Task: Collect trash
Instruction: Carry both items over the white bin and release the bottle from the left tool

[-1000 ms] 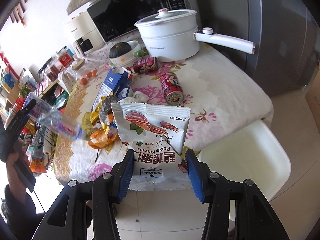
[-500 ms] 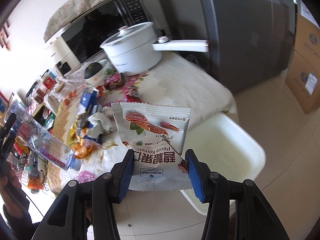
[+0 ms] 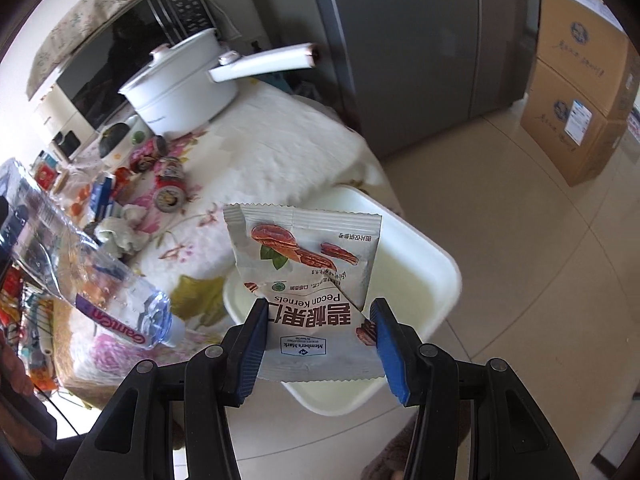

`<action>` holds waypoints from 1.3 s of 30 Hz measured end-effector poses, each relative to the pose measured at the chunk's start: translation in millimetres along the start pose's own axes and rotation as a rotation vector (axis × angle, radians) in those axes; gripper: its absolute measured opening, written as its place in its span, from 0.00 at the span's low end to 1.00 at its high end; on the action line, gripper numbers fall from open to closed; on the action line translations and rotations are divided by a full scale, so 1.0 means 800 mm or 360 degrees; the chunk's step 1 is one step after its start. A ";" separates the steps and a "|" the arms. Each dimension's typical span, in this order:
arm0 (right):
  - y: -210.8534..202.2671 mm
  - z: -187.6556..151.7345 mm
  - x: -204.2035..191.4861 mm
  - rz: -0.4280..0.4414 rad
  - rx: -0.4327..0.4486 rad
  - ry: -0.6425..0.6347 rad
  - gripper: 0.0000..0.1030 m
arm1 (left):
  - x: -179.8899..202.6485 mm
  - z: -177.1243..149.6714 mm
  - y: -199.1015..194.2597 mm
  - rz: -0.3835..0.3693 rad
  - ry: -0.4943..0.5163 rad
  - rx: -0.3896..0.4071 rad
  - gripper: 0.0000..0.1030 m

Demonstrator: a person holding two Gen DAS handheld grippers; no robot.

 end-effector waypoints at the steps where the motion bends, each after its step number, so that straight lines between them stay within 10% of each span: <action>1: 0.002 -0.001 0.006 -0.0008 -0.0012 0.0011 0.51 | 0.005 -0.002 0.009 -0.0010 0.0006 -0.0003 0.61; 15: 0.024 -0.006 0.052 -0.0119 -0.0108 0.0040 0.51 | 0.040 -0.051 0.116 0.0038 0.0189 -0.0158 0.61; 33: 0.048 -0.005 0.047 -0.0181 -0.0192 0.0010 0.51 | 0.022 -0.117 0.174 0.0241 0.0260 -0.0678 0.63; 39: 0.053 -0.001 0.040 -0.0193 -0.0204 -0.0006 0.51 | 0.004 -0.111 0.155 0.0316 0.0154 -0.0688 0.87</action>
Point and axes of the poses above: each gripper's, at about its wrist camera, not at the fingertips, and y roughly the way its jaws point, x to its right, z to its top, the point moved 2 cm from there along y, roughly the way its jaws point, and after that the axes turned 5 degrees about -x, right-handed, at the moved point
